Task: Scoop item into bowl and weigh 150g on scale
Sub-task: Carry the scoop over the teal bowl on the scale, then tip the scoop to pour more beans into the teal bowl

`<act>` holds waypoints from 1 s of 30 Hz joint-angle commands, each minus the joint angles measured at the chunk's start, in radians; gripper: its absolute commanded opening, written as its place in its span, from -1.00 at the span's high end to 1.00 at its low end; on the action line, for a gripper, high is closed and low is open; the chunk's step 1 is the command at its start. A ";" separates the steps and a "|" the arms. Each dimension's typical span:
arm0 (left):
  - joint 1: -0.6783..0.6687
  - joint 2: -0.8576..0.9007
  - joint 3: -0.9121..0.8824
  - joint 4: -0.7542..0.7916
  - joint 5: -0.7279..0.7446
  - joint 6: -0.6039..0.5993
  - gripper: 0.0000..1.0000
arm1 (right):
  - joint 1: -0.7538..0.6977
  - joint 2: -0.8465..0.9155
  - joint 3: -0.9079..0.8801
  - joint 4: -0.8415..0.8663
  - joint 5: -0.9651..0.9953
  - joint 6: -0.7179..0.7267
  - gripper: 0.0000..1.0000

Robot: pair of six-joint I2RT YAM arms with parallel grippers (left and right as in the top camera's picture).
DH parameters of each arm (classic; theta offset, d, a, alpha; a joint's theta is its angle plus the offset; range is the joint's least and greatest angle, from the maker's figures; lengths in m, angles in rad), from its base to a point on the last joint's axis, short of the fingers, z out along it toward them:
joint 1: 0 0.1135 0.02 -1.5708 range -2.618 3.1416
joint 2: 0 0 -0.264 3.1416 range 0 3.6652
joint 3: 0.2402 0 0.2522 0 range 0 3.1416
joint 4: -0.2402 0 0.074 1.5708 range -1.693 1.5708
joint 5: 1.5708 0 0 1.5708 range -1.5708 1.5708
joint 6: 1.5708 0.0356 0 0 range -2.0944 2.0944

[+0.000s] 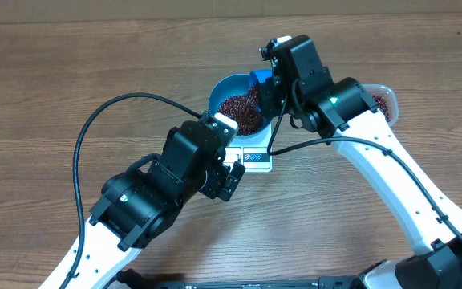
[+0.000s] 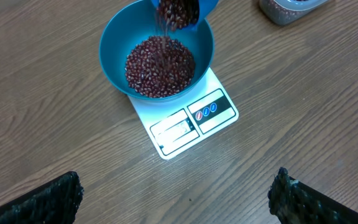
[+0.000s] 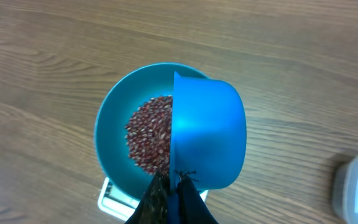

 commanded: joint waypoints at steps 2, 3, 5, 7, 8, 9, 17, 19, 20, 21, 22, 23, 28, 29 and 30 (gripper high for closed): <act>0.002 0.004 -0.011 0.000 0.012 -0.014 -0.99 | 0.026 -0.025 0.031 0.020 0.081 0.000 0.92; 0.002 0.004 -0.011 0.000 0.012 -0.014 -0.99 | 0.029 -0.025 0.031 0.023 0.082 0.000 0.92; 0.002 0.004 -0.011 0.000 0.012 -0.014 -0.99 | 0.034 -0.025 0.031 0.024 0.085 0.000 0.92; 0.002 0.004 -0.011 0.000 0.012 -0.014 -0.99 | 0.040 -0.025 0.031 0.023 0.097 0.000 0.92; 0.002 0.004 -0.011 0.000 0.012 -0.014 -0.99 | 0.043 -0.025 0.031 0.023 0.108 0.000 0.92; 0.002 0.004 -0.011 0.000 0.012 -0.014 -0.99 | 0.048 -0.025 0.031 0.023 0.118 0.000 0.92; 0.002 0.004 -0.011 0.000 0.012 -0.014 -0.99 | 0.089 -0.025 0.031 0.023 0.201 0.000 0.92; 0.002 0.004 -0.011 0.000 0.012 -0.014 -0.99 | 0.096 -0.025 0.031 0.023 0.220 0.000 0.92; 0.002 0.004 -0.011 0.000 0.012 -0.014 -0.99 | 0.098 -0.025 0.031 0.023 0.225 0.000 0.92; 0.002 0.004 -0.011 0.000 0.012 -0.014 -0.99 | 0.102 -0.025 0.031 0.023 0.235 0.000 0.92; 0.002 0.004 -0.011 0.000 0.012 -0.014 -0.99 | 0.105 -0.025 0.031 0.022 0.242 0.000 0.93; 0.002 0.004 -0.011 0.000 0.012 -0.014 -0.99 | 0.108 -0.025 0.031 0.021 0.249 0.000 0.92; 0.002 0.004 -0.011 0.000 0.012 -0.014 -0.99 | 0.114 -0.025 0.031 0.019 0.259 0.000 0.93; 0.002 0.004 -0.011 0.000 0.012 -0.014 -0.99 | 0.114 -0.025 0.031 0.019 0.262 0.000 0.93; 0.002 0.004 -0.011 0.000 0.012 -0.014 -0.99 | 0.114 -0.025 0.031 0.019 0.264 0.001 0.92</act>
